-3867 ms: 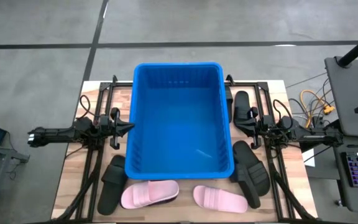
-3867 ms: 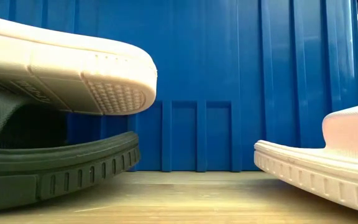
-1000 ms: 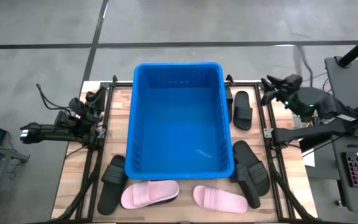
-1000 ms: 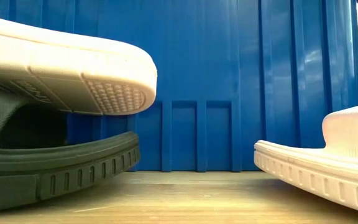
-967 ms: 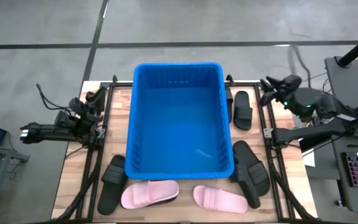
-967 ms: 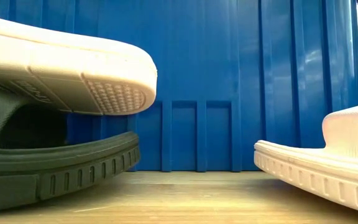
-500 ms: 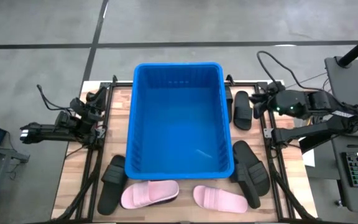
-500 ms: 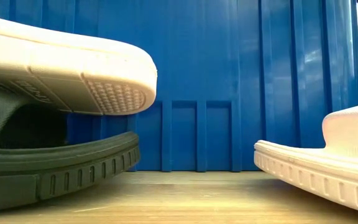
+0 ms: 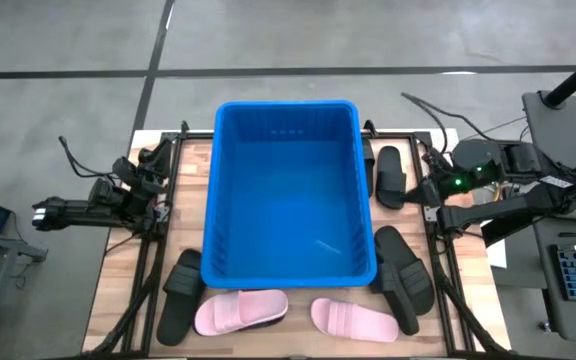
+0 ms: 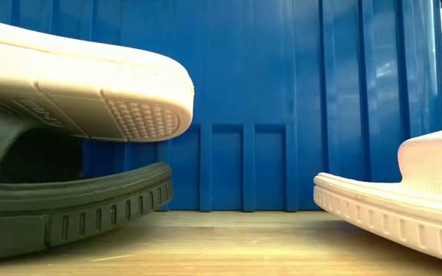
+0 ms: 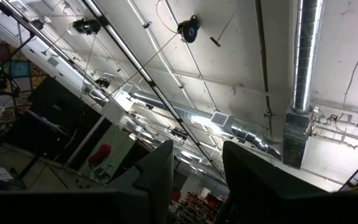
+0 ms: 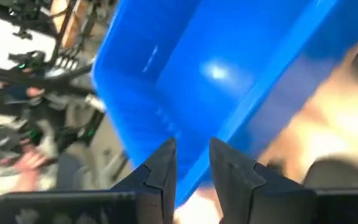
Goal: Pick and place slides into bin
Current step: Put the black slides into the blue organizer bin
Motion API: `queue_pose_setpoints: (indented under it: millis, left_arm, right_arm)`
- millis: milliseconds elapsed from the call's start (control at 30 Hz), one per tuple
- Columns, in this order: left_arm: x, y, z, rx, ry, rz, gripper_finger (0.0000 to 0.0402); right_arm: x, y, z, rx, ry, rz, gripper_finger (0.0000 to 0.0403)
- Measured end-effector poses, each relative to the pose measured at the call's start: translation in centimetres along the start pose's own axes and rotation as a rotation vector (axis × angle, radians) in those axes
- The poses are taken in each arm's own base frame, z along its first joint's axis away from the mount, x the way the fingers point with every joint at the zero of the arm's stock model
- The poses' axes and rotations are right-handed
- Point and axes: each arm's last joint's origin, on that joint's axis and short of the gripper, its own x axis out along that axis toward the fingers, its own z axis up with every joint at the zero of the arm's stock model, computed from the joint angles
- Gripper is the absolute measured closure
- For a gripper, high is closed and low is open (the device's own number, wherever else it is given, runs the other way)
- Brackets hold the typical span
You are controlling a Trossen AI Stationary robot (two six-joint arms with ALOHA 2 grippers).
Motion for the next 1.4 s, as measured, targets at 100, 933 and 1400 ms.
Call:
queue_pose_setpoints:
  millis: [100, 933, 1400]
  left_arm:
    - [0.0, 0.0, 0.0, 0.001, 0.001, 0.000, 0.0277]
    - [0.0, 0.3, -0.1, 0.000, -0.004, 0.108, 0.0277]
    - [-0.2, 0.5, -0.3, 0.010, 0.001, 0.139, 0.0277]
  right_arm:
    - [0.5, -0.1, -0.3, 0.021, 0.121, -0.003, 0.0315]
    - [1.9, 3.4, -4.7, -0.063, 0.267, -0.145, 0.0227]
    - [6.7, 4.4, -11.4, -0.045, 0.238, -0.423, 0.0237]
